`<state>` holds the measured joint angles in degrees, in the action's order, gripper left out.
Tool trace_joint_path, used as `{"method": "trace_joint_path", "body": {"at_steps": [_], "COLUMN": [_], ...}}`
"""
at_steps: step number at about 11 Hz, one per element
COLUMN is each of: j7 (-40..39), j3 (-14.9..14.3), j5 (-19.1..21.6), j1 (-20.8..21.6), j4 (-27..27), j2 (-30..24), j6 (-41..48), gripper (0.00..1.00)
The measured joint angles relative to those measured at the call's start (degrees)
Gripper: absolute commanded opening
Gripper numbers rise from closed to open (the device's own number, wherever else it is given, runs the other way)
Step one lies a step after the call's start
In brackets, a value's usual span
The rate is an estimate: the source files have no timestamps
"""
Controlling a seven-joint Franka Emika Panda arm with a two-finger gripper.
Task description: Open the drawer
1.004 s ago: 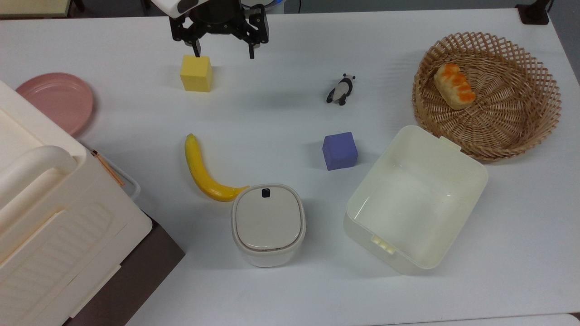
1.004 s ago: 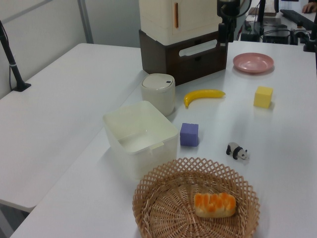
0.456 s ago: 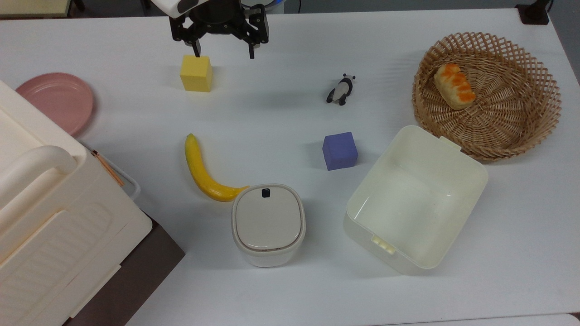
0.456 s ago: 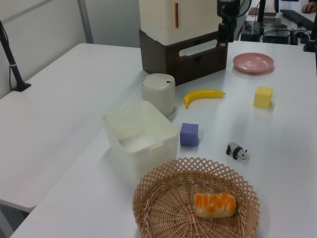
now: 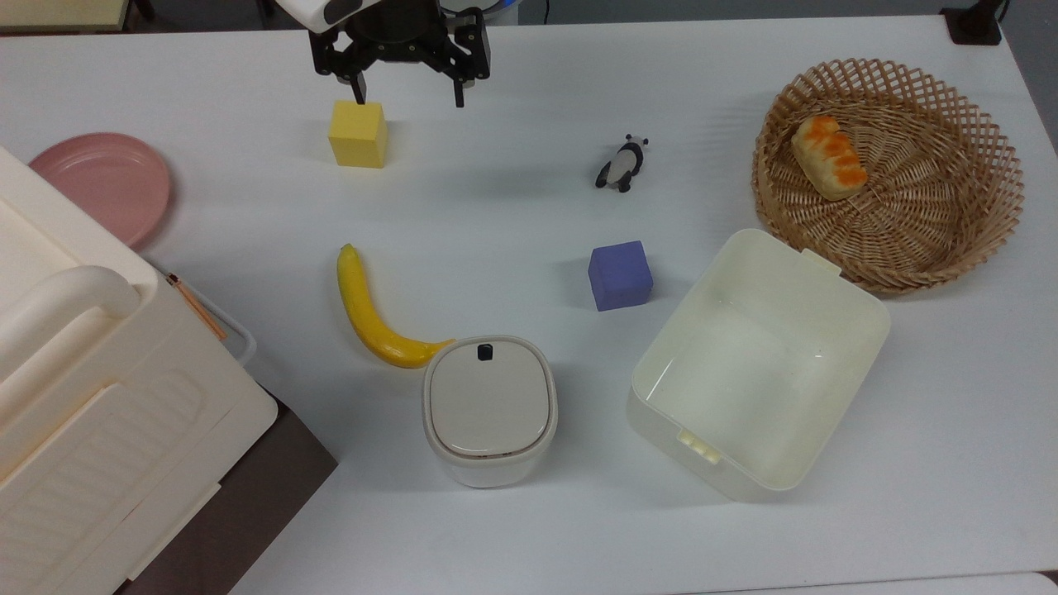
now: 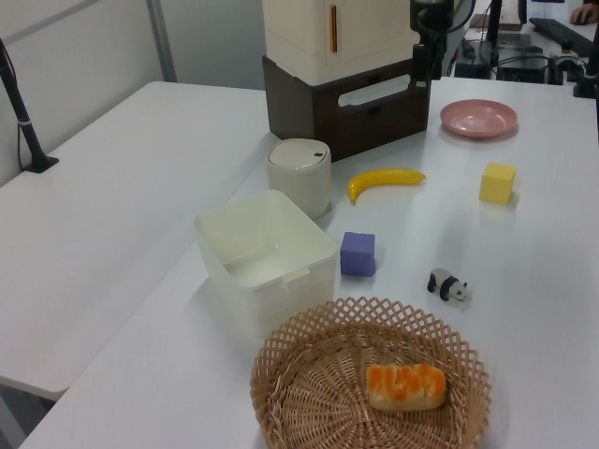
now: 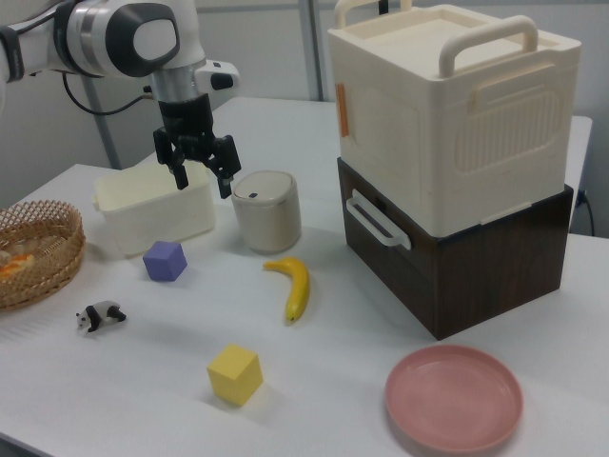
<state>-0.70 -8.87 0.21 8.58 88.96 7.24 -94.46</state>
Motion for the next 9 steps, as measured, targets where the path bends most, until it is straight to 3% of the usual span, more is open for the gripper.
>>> {"method": "trace_joint_path", "body": {"at_steps": [3,5,8,9], "j7": [-0.9,-7.1,-21.1,-29.4], "j3": [0.0,-0.8,-3.7,-4.7], "j5": [-0.1,-0.6,-0.9,-1.9], "j1": [0.0,0.0,-0.1,-0.2], "j4": [0.0,0.0,0.0,0.0], "j2": [0.0,0.0,0.0,-0.2], "j6": [1.4,1.9,3.7,5.7], "gripper": [1.0,1.0,1.0,1.0]}}
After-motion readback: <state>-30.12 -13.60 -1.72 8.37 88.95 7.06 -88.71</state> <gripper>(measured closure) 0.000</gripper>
